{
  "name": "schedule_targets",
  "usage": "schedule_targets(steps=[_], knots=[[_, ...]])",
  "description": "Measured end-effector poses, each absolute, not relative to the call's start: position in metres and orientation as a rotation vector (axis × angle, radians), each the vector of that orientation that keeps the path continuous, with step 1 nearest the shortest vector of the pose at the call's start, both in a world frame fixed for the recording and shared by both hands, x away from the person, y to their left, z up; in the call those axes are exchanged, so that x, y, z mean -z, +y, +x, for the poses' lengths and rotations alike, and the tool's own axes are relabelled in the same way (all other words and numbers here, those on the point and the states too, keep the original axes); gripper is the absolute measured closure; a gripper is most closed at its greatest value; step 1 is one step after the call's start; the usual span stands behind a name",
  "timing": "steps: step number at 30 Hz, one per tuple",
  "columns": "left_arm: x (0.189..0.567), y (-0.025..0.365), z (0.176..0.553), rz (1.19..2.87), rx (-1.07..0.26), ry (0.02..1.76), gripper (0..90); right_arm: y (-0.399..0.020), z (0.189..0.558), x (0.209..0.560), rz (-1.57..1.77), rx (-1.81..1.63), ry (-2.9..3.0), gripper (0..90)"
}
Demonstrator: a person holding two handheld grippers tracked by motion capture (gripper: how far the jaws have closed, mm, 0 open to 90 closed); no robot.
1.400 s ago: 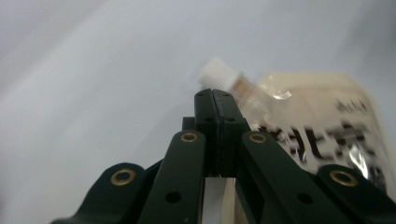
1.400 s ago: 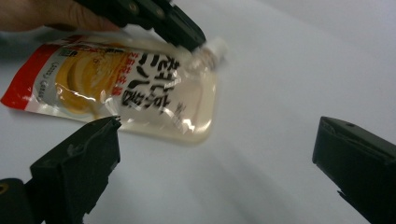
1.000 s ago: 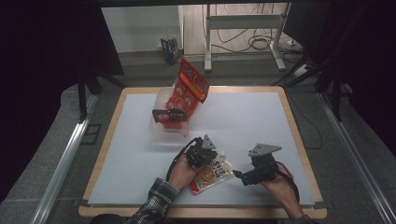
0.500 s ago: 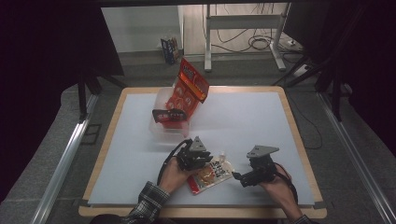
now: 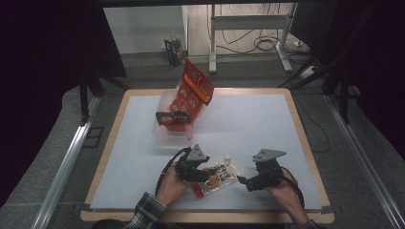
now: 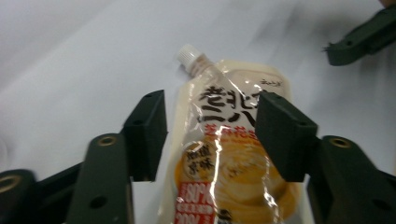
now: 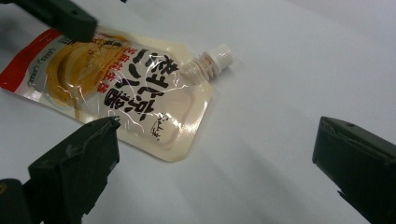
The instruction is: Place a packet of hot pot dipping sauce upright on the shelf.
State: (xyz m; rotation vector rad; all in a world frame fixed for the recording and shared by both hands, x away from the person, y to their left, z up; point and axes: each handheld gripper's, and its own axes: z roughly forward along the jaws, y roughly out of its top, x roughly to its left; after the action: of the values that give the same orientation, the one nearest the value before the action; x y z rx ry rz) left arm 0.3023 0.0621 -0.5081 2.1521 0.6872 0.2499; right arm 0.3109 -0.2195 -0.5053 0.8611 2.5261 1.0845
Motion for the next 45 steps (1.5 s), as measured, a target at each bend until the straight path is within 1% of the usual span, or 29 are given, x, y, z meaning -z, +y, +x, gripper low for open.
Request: schedule_targets(steps=[5, 9, 13, 15, 16, 18, 19, 20, 25, 28, 31, 33, 36, 45], knots=[[0.509, 0.071, 0.294, 2.135, -0.267, 0.681, 27.4, -0.218, 0.311, 0.506, 0.856, -1.083, 2.530, 0.1], [0.508, 0.081, 0.287, 2.113, -0.244, 0.702, 21.0, -0.217, 0.310, 0.507, 0.850, -1.073, 2.533, 0.2], [0.506, 0.088, 0.278, 2.104, -0.200, 0.706, 18.1, -0.217, 0.310, 0.507, 0.848, -1.064, 2.530, 0.2], [0.505, 0.091, 0.272, 2.112, -0.197, 0.690, 22.3, -0.216, 0.310, 0.507, 0.847, -1.062, 2.531, 0.2], [0.505, 0.093, 0.268, 2.123, -0.217, 0.679, 24.5, -0.216, 0.310, 0.507, 0.846, -1.062, 2.531, 0.2], [0.505, 0.097, 0.264, 2.123, -0.222, 0.672, 35.4, -0.216, 0.310, 0.508, 0.845, -1.063, 2.532, 0.2], [0.506, 0.100, 0.263, 2.115, -0.209, 0.678, 41.1, -0.216, 0.310, 0.508, 0.845, -1.066, 2.533, 0.2], [0.506, 0.103, 0.262, 2.107, -0.195, 0.683, 44.7, -0.215, 0.310, 0.508, 0.846, -1.066, 2.533, 0.3], [0.510, 0.113, 0.265, 2.100, -0.153, 0.676, 72.6, -0.214, 0.311, 0.509, 0.842, -1.061, 2.539, 0.3], [0.513, 0.110, 0.266, 2.103, -0.132, 0.653, 84.4, -0.213, 0.311, 0.510, 0.841, -1.058, 2.543, 0.3], [0.518, 0.101, 0.265, 2.128, -0.140, 0.640, 89.4, -0.212, 0.311, 0.511, 0.838, -1.057, 2.552, 0.3], [0.522, 0.097, 0.265, 2.155, -0.157, 0.649, 89.6, -0.211, 0.311, 0.511, 0.835, -1.054, 2.557, 0.3], [0.529, 0.093, 0.266, 2.177, -0.149, 0.667, 89.7, -0.211, 0.310, 0.510, 0.831, -1.055, 2.555, 0.3], [0.536, 0.099, 0.268, 2.226, -0.173, 0.696, 90.0, -0.210, 0.310, 0.511, 0.831, -1.057, 2.558, 0.2]])
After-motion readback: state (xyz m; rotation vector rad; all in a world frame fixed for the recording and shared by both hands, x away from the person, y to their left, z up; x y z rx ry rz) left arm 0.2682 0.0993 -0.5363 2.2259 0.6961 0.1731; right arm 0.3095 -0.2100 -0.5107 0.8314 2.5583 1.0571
